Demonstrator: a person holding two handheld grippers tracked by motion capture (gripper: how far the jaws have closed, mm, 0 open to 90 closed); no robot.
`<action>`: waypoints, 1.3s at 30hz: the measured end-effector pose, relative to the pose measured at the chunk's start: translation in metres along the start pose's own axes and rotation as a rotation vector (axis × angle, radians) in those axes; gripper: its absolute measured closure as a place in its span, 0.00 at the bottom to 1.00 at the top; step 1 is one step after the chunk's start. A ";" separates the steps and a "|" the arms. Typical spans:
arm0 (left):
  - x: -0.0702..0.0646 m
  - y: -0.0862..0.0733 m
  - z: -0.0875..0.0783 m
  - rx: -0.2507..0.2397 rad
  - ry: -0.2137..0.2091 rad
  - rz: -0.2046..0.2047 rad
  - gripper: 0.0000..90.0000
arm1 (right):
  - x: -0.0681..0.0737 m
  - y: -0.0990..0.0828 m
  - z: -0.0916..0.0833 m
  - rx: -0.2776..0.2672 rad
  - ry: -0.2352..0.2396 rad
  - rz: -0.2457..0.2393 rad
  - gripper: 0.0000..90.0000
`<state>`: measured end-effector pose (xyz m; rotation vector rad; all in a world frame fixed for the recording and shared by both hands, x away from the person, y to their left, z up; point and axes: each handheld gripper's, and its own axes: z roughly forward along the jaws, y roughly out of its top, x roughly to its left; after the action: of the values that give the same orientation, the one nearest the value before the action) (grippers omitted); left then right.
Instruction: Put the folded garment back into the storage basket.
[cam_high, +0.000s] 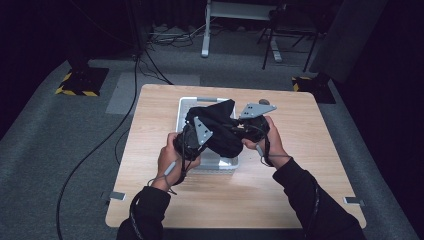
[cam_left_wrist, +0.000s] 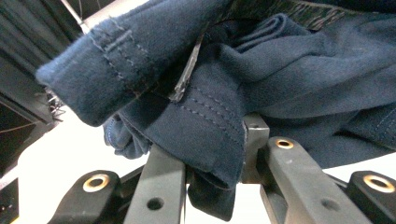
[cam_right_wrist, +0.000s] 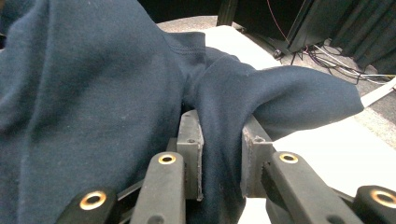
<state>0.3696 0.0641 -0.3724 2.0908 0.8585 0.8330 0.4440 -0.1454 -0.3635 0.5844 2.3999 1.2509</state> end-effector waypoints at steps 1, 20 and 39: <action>0.000 0.000 0.000 0.000 0.000 0.000 0.85 | 0.000 0.000 0.000 0.000 0.000 0.000 0.82; 0.006 -0.022 0.010 0.044 -0.004 -0.036 0.84 | 0.006 -0.006 0.024 0.037 0.018 0.005 0.82; 0.005 -0.037 0.025 0.090 -0.018 -0.063 0.84 | 0.007 -0.017 0.041 0.076 0.025 0.008 0.82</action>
<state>0.3800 0.0782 -0.4142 2.1338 0.9632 0.7544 0.4553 -0.1227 -0.4001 0.6043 2.4770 1.1807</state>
